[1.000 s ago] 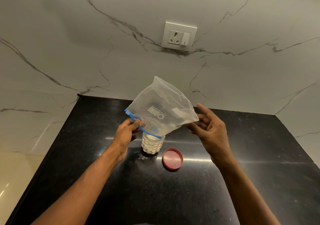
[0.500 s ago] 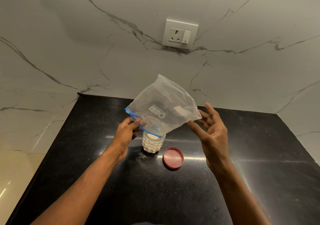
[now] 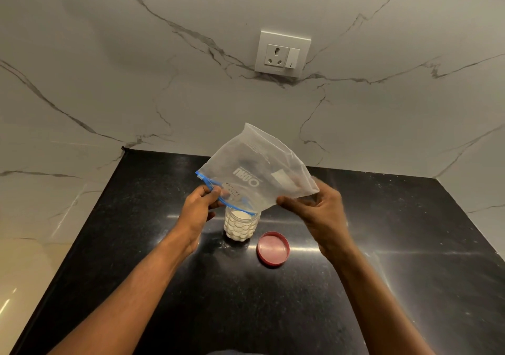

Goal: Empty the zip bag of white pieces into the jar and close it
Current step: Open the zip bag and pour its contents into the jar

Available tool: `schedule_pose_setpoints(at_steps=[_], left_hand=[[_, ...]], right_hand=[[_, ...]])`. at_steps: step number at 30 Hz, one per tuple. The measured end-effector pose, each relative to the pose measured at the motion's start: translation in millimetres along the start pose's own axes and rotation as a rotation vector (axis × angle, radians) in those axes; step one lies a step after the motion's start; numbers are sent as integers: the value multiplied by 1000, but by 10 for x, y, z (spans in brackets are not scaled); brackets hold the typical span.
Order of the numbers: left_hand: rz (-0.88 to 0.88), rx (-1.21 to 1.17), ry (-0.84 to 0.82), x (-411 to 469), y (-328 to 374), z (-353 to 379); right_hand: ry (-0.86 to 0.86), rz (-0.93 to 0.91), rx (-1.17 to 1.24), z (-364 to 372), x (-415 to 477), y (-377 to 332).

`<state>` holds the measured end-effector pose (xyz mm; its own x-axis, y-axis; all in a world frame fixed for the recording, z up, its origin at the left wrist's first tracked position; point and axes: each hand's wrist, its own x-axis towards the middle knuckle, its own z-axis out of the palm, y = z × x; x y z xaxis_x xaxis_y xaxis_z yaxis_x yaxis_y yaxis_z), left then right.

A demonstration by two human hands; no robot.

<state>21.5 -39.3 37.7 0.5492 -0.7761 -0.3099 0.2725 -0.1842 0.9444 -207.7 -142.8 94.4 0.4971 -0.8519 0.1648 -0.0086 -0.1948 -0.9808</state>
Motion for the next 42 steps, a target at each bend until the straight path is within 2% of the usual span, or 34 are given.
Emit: schedule_pose_setpoints(at_steps=[2,5,15,22,25,30,34,39,42], left_hand=[[0,-6,3,-6,4,13],[-5,-19,-11,-17,8,29],[10,-40,-39,-53,-20,-10],[-21,-55,-22,-36,-72,-3],[-8,-54,-35,-41,-70,3],[15,-50,-45,-39,-58,-10],[25,-53,-41,-25,-49,-2],[58,-32,-12,19,-53,8],[70,-26,-10,41,-37,2]], right_hand=[[-45,81,-28,58,47,120],[-21,136,-53,166,104,282],[75,-16,-195,318,89,363],[69,3,-226,339,93,448],[119,1,-186,331,69,463],[106,5,-166,300,87,466],[-13,45,-121,324,75,385],[167,-39,90,184,129,219],[149,-29,93,158,155,206]])
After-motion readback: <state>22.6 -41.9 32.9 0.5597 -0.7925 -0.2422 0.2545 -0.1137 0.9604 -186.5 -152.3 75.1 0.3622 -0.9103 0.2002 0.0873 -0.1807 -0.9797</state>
